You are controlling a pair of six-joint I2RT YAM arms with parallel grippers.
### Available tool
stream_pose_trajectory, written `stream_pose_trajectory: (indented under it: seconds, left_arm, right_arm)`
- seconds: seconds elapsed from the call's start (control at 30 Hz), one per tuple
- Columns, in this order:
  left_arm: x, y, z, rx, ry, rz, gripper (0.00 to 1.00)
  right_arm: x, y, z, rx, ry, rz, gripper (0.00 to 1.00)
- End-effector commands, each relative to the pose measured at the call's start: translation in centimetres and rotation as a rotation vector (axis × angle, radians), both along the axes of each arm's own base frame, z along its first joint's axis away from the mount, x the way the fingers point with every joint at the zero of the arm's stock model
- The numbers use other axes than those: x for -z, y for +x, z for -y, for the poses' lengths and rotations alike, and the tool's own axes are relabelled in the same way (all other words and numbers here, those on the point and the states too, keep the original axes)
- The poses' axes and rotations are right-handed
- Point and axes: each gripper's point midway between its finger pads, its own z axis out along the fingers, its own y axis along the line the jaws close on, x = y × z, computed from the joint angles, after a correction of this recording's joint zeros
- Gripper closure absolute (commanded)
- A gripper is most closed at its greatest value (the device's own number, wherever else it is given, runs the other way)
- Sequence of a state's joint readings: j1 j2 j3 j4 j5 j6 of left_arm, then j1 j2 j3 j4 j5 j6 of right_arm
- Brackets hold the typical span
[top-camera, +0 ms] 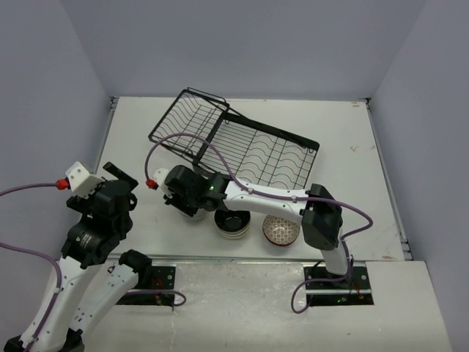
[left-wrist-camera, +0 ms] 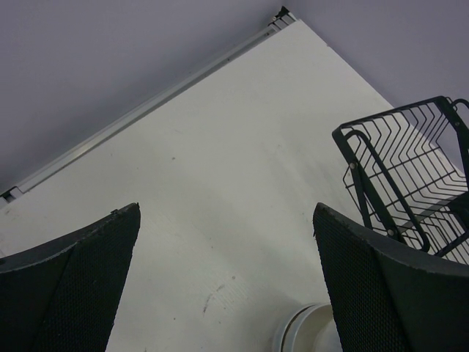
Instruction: Unload the bowls from the dish rack
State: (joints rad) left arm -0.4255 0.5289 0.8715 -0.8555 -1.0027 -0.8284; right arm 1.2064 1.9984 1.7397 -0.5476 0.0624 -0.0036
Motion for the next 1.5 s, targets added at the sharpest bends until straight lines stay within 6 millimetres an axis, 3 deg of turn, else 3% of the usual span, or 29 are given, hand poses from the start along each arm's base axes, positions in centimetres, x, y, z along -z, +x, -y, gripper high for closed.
stream_pose_trajectory:
  seconds: [0.0,0.2,0.53,1.27,1.47]
  left_arm:
    - [-1.3,-0.4,-0.8,-0.048,-0.016,0.055,0.0]
    - [-1.3,-0.3,-0.7,-0.038,-0.014,0.055,0.0]
    - [-1.5,-0.4,-0.6,-0.031,-0.015,0.06,0.0]
    - [-1.4,-0.1,-0.3,-0.01,-0.008,0.055,0.0]
    - [-1.4,0.0,-0.3,-0.006,-0.007,0.053,0.0]
  right_arm:
    - [-3.1,0.9,-0.5,-0.005,-0.003,0.092,1.0]
    - [-2.7,0.6,-0.7,-0.041,-0.057,0.075,1.0]
    - [-0.4,0.2,-0.2,-0.076,-0.188,0.032,1.0]
    - [-0.1,-0.4,-0.6,-0.137,-0.225,-0.003,1.0]
    - [0.2,-0.3,-0.5,-0.13,-0.241,-0.003,0.82]
